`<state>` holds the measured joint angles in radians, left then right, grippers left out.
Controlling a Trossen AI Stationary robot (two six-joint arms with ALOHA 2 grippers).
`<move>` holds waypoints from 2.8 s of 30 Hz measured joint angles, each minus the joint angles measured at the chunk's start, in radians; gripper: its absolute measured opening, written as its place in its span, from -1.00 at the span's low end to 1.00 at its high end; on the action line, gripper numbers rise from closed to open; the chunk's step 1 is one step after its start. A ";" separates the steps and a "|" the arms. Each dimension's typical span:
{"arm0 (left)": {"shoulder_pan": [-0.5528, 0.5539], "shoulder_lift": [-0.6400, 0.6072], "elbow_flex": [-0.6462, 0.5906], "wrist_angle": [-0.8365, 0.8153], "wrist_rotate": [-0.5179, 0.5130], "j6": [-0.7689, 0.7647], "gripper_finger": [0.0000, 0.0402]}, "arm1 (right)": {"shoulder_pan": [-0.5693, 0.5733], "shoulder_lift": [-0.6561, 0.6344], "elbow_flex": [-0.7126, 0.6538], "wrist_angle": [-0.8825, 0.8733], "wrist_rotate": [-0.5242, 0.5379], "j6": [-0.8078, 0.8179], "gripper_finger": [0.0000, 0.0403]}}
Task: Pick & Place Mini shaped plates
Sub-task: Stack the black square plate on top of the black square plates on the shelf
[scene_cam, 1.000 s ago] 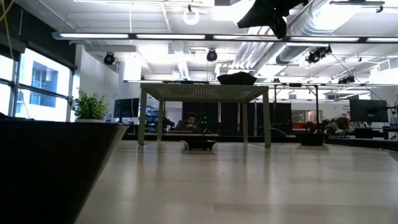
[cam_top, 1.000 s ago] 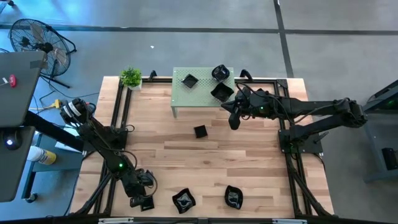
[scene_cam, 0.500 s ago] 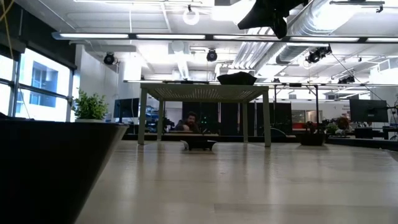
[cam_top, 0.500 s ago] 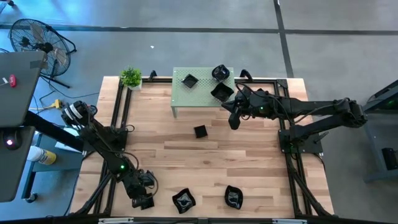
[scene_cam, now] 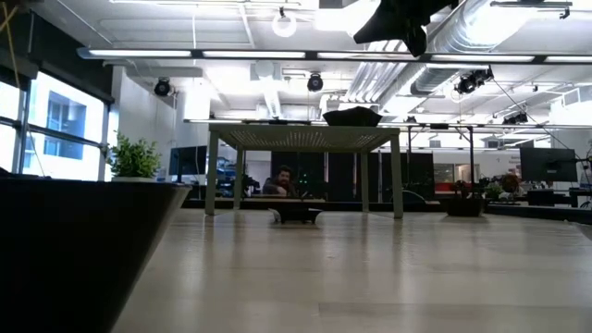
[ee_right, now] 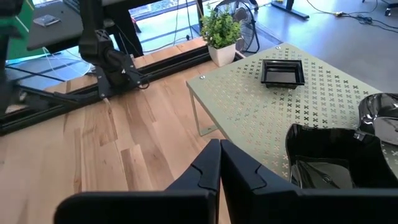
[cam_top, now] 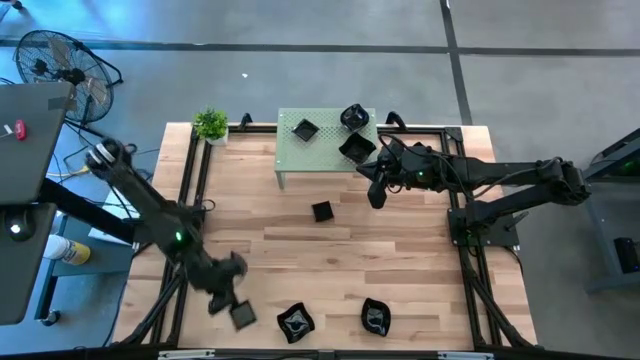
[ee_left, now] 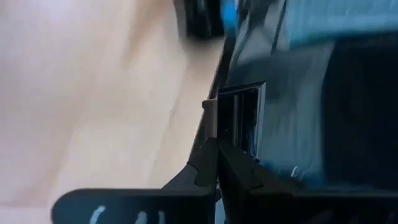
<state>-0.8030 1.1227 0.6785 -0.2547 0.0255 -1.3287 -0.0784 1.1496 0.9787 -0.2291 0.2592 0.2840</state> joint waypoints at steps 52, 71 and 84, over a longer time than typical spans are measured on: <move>1.641 0.779 1.254 -0.883 0.432 1.272 -1.00 | 0.000 0.002 0.000 0.009 0.022 0.022 -0.99; 1.628 0.779 1.254 -0.867 0.410 1.249 -0.94 | 0.000 0.002 0.000 0.009 0.022 0.021 -0.97; 1.593 0.779 1.254 -0.848 0.362 1.246 -0.58 | 0.000 0.002 0.000 0.009 0.022 0.023 -0.97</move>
<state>0.7900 1.9022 1.9324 -1.1023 0.3874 -0.0824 -0.0784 1.1515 0.9787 -0.2203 0.2810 0.3065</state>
